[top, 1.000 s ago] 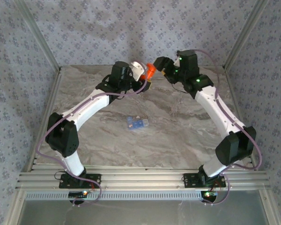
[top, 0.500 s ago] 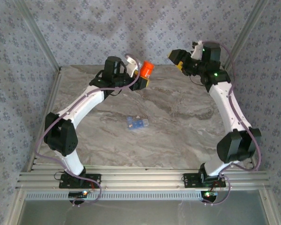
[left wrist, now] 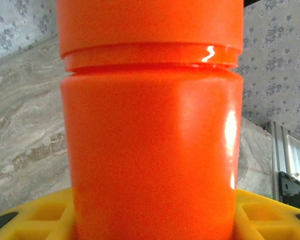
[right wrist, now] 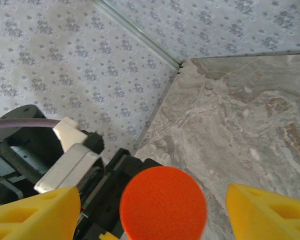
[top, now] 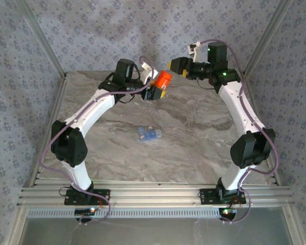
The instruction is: Sort the pills into containers
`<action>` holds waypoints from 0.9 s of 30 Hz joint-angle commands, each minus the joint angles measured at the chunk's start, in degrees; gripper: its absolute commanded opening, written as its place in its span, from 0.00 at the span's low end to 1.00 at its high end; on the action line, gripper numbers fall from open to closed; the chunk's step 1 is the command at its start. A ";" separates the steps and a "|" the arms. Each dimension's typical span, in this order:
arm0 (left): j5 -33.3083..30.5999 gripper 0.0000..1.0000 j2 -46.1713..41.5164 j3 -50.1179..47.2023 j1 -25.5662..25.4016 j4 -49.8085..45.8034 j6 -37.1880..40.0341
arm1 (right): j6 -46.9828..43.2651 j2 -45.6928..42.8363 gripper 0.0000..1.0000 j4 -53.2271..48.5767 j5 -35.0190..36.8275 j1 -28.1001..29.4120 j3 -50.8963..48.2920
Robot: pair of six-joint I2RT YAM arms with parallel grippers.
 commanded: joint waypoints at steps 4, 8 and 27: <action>2.64 0.00 -0.30 1.90 0.09 -0.68 2.06 | -2.71 1.98 0.78 -3.08 -1.02 1.53 2.53; 2.77 0.00 -0.30 2.03 0.17 -0.59 2.13 | -3.23 2.10 0.77 -3.89 -0.91 1.65 1.90; 2.75 0.00 1.34 3.57 0.22 0.64 0.96 | -2.71 3.30 0.57 -3.79 -3.69 1.99 -0.41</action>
